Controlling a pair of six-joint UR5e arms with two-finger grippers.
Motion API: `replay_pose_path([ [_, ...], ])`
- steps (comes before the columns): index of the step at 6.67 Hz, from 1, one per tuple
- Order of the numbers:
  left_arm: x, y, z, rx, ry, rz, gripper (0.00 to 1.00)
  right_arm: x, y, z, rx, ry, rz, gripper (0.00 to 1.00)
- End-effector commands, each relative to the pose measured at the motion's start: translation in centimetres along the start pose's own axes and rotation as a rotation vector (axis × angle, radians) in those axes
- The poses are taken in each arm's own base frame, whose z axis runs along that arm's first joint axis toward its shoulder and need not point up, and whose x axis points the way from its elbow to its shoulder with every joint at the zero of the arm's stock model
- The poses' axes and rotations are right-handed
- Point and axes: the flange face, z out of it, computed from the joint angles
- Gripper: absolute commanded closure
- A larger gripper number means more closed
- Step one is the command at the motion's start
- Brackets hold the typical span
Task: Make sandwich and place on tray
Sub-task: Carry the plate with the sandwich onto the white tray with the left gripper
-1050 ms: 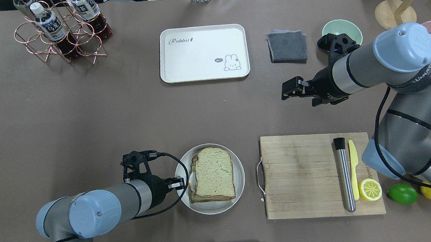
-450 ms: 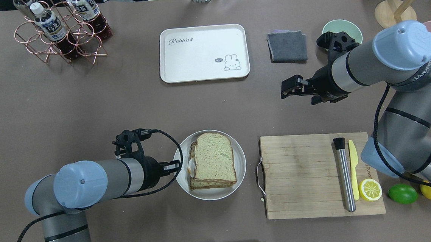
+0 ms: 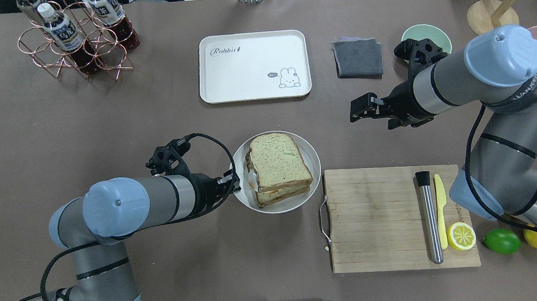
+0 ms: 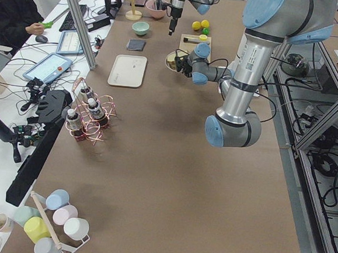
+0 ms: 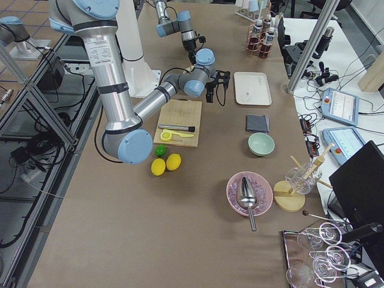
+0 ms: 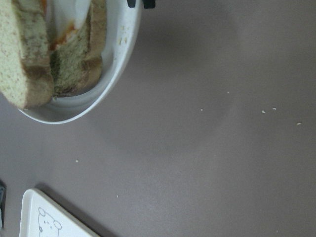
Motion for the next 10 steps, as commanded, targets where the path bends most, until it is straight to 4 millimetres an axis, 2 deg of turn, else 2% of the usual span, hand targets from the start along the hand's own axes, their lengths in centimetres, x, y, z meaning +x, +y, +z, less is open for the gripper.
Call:
replay_pose_path([
  [1,1.5,-4.7,3.4,0.094,-0.022,-0.108,1.00,0.3,0.0,-0.1,-0.007,0.002,0.003,0.00],
  [3,4.0,-10.2,4.7,0.177,-0.018,-0.182,1.00,0.4,0.0,-0.2,-0.009,-0.001,0.002,0.00],
  [4,5.7,-14.3,4.6,0.230,-0.014,-0.197,1.00,0.4,0.0,-0.2,-0.009,-0.001,0.002,0.00],
  [6,9.4,-20.9,7.2,0.311,-0.049,-0.230,1.00,0.5,-0.1,-0.1,-0.007,0.004,0.004,0.00],
  [7,9.6,-21.8,8.1,0.305,-0.049,-0.232,1.00,0.4,-0.2,0.0,-0.001,0.005,0.004,0.00],
  [8,9.3,-22.4,10.3,0.310,-0.057,-0.233,1.00,0.5,-0.3,0.2,-0.001,0.008,0.006,0.00],
  [9,8.5,-22.0,11.7,0.299,-0.049,-0.226,1.00,0.5,-0.3,0.4,0.000,0.010,0.006,0.00],
  [10,8.3,-20.8,12.6,0.287,-0.058,-0.222,1.00,0.6,-0.3,0.6,-0.003,0.014,0.007,0.00],
])
